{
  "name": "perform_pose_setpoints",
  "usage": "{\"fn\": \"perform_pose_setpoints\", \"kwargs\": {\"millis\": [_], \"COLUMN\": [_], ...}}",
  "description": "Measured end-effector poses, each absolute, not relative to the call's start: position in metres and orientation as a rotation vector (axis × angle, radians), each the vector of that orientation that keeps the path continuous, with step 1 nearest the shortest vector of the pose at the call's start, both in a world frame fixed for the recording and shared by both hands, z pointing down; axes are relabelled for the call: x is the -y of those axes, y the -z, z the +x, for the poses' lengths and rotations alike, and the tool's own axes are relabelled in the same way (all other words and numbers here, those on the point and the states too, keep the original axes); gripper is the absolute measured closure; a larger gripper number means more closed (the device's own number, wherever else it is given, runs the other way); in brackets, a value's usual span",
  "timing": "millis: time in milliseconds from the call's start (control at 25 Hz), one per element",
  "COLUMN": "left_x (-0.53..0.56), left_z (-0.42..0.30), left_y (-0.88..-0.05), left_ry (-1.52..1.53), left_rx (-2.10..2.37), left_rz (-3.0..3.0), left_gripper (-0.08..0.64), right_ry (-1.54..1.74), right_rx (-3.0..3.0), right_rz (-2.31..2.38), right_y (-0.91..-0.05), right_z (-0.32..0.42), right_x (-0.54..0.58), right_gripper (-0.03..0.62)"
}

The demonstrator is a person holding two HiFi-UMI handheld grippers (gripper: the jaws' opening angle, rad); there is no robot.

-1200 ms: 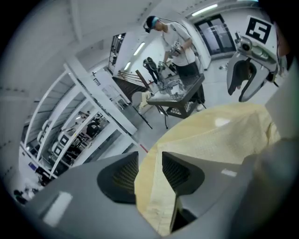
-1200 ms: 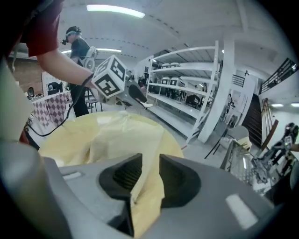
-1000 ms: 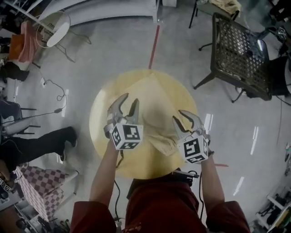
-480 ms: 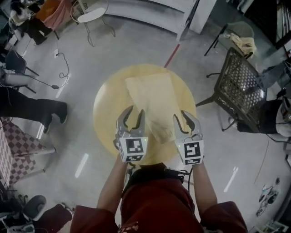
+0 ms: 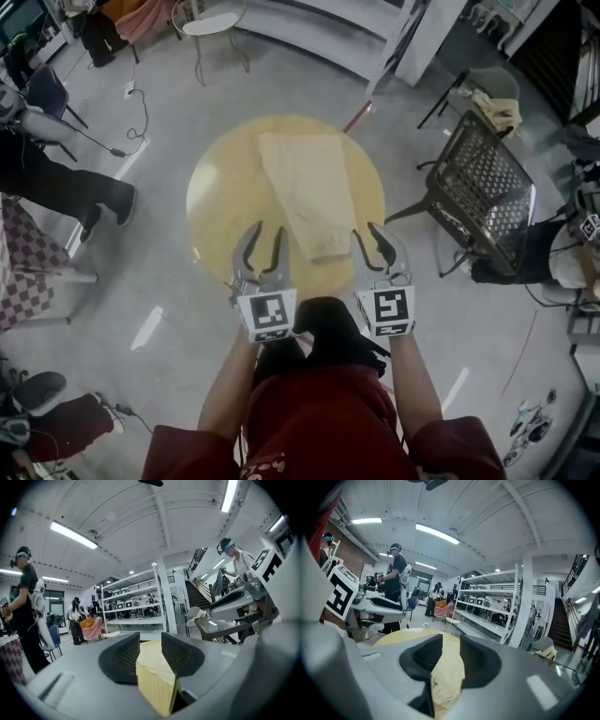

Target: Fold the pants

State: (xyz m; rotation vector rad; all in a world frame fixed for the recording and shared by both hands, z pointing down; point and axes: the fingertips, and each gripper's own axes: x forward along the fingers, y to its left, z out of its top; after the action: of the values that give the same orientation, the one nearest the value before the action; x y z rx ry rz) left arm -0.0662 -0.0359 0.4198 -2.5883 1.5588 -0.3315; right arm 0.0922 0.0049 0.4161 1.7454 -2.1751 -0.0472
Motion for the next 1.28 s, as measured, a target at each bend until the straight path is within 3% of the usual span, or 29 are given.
{"fn": "perform_pose_setpoints", "kwargs": {"millis": [640, 1280], "left_x": [-0.022, -0.057], "left_z": [0.009, -0.008], "left_y": [-0.403, -0.462], "left_ry": [0.344, 0.545], "left_rx": [-1.75, -1.599], "left_rz": [-2.35, -2.452], "left_gripper": [0.416, 0.405], "right_ry": [0.119, 0.135], "right_rx": [2.392, 2.293], "right_rz": [1.393, 1.187], "right_y": [-0.43, -0.483], "right_z": [0.166, 0.119], "right_x": [-0.02, -0.052], "right_gripper": [0.488, 0.486]}}
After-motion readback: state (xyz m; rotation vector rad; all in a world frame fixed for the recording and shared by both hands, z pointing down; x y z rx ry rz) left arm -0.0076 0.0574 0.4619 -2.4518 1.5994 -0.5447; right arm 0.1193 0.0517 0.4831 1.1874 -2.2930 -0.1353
